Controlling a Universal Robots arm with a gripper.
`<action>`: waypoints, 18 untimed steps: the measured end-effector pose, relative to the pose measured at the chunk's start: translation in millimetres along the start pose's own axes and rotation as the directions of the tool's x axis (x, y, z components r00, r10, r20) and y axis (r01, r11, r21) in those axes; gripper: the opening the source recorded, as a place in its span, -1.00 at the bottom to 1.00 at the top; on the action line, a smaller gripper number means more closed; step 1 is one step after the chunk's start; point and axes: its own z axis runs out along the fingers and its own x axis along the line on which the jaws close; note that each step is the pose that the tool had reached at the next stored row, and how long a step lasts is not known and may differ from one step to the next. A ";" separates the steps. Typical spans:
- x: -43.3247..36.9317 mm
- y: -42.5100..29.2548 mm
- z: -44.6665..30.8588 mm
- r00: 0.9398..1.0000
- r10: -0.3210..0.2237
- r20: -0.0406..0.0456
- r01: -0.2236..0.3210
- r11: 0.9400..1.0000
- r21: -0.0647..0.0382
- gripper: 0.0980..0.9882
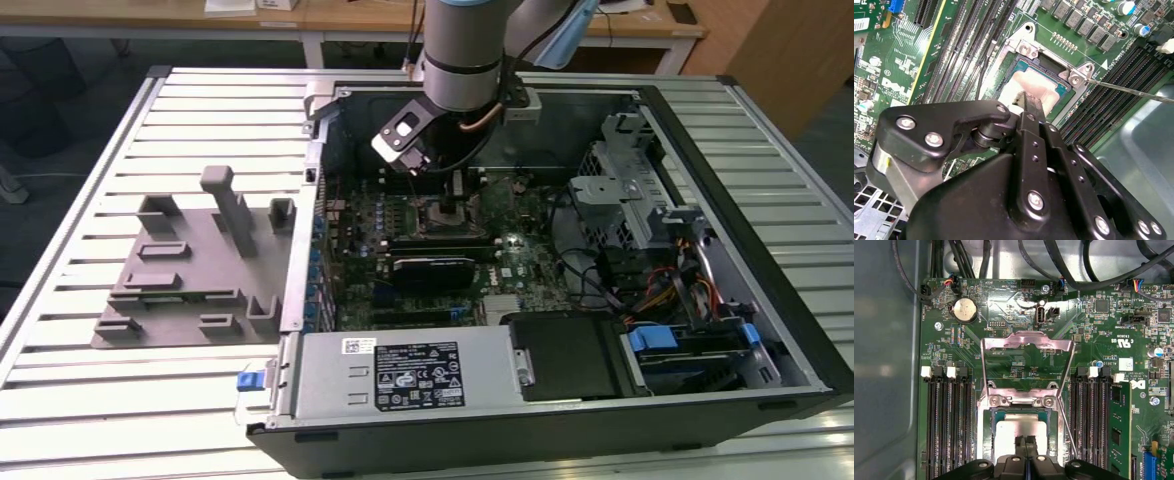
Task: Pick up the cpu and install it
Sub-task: 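Place the cpu into insertion slot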
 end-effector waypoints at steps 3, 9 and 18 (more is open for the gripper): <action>-0.1 0.0 -2.1 1.000 0.000 0.000 0.000 1.000 0.000 -0.98; -0.2 0.2 -13.5 1.000 0.000 0.000 0.000 1.000 -0.001 -0.98; -0.6 0.7 -37.5 1.000 0.000 0.000 0.000 1.000 -0.006 -0.98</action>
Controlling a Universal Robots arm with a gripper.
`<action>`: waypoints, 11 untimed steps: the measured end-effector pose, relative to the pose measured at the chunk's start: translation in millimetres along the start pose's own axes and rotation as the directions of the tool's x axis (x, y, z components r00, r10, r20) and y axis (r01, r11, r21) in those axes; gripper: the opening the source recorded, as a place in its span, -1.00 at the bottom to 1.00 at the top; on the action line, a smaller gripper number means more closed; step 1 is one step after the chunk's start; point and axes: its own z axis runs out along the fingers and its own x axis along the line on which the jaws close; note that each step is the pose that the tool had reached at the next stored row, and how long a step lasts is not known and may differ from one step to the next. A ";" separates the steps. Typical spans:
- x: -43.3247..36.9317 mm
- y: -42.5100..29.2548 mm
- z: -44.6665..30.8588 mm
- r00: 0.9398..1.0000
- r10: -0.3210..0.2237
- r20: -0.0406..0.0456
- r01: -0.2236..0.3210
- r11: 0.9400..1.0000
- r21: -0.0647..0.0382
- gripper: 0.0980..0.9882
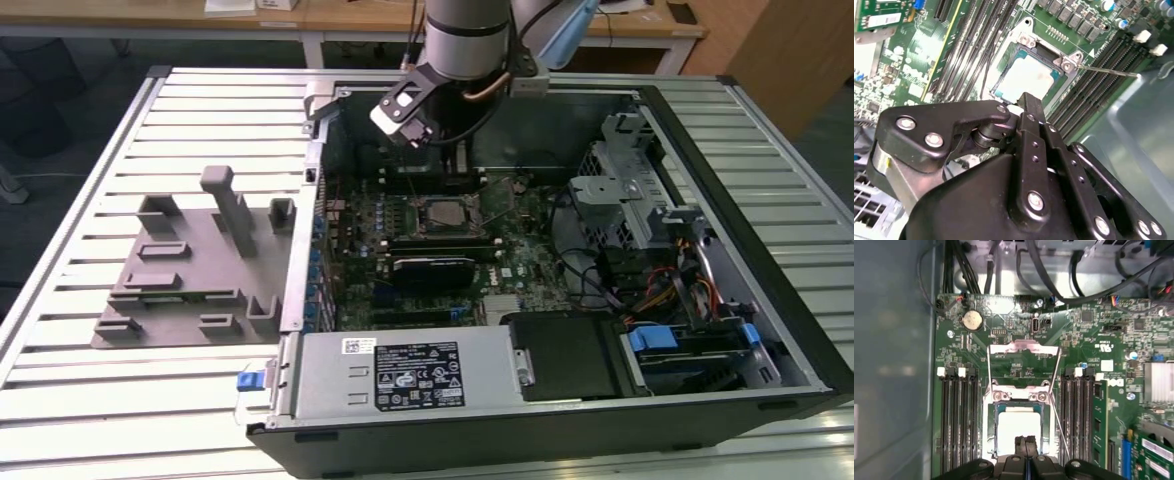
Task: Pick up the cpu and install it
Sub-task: 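Place the cpu into insertion slot, then close the cpu cover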
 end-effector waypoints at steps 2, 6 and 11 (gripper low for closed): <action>-0.1 0.1 -4.1 1.000 0.000 0.000 0.000 1.000 -0.001 -0.98; -0.1 0.1 -6.0 1.000 0.000 0.000 0.000 1.000 -0.002 -0.98; -0.1 0.1 -6.1 1.000 0.000 0.000 0.000 1.000 -0.002 -0.98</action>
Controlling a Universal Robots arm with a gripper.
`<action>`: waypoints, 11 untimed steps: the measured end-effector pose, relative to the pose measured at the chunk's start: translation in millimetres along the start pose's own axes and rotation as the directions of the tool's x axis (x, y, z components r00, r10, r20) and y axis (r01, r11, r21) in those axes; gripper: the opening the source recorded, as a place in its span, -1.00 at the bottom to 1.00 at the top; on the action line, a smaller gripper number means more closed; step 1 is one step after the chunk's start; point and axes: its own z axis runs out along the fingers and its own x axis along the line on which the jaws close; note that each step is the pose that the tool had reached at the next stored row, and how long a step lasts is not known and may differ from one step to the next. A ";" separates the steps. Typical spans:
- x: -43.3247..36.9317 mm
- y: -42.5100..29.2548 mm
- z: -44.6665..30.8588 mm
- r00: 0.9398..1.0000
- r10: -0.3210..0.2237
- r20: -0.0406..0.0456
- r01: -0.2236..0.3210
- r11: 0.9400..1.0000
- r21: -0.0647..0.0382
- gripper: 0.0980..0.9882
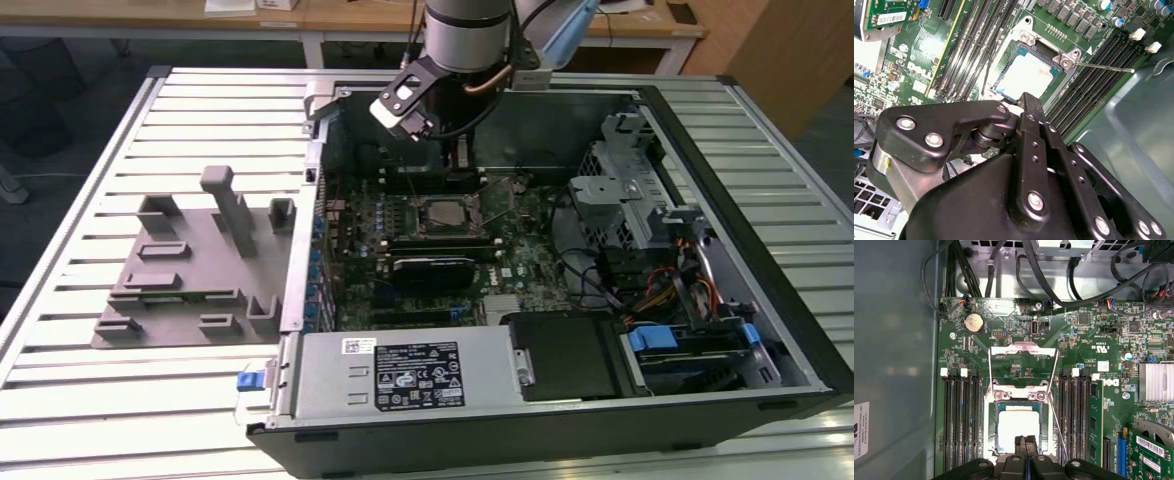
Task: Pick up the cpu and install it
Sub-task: 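Close the cpu cover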
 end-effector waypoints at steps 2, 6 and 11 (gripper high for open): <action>0.0 0.0 0.0 1.000 0.000 0.000 0.000 1.000 0.000 -0.98; 0.0 0.0 0.0 1.000 0.000 0.000 0.000 1.000 0.000 -0.98; 0.0 0.0 -0.3 1.000 0.000 0.000 0.000 1.000 0.000 -0.98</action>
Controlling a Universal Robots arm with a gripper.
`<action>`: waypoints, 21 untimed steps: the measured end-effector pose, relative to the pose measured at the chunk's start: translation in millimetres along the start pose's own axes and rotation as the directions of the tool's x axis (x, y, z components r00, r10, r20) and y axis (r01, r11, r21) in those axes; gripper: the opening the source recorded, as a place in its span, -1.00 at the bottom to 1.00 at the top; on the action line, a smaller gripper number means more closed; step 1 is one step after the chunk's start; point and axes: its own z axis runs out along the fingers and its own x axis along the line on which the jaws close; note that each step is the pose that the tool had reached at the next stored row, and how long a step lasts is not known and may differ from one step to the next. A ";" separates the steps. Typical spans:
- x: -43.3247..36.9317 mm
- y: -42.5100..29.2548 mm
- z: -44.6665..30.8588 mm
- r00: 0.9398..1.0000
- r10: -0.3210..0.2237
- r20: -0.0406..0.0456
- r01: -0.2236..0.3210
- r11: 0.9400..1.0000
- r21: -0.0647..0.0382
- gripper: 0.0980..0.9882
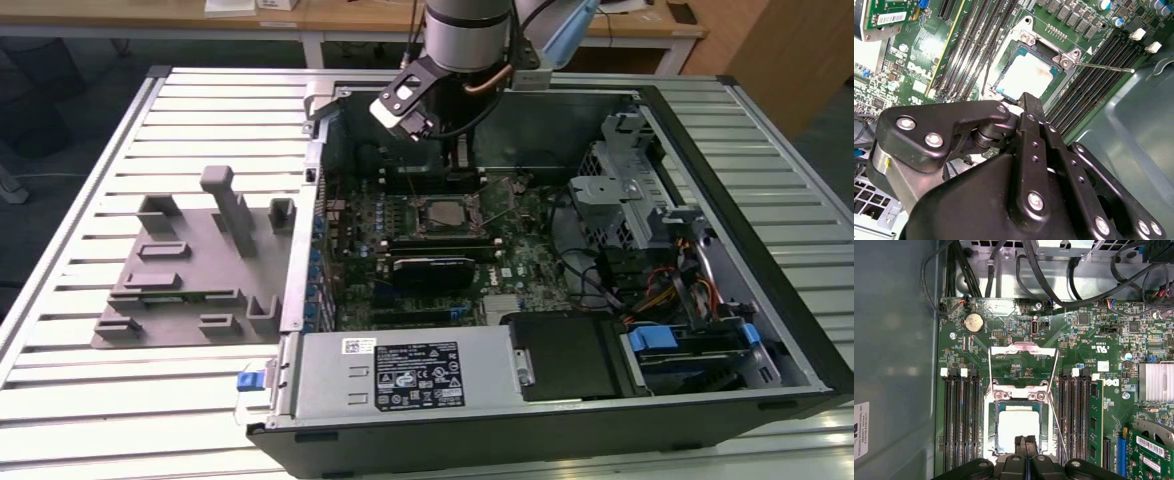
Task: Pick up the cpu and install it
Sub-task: 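Close the cpu cover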
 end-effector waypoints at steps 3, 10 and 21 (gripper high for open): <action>0.0 0.1 -2.7 1.000 0.000 0.000 0.000 1.000 0.000 -0.98; -0.3 0.4 -15.8 1.000 0.000 0.000 0.000 1.000 0.000 -0.98; -0.4 1.5 -20.8 1.000 0.000 0.000 0.000 1.000 -0.001 -0.98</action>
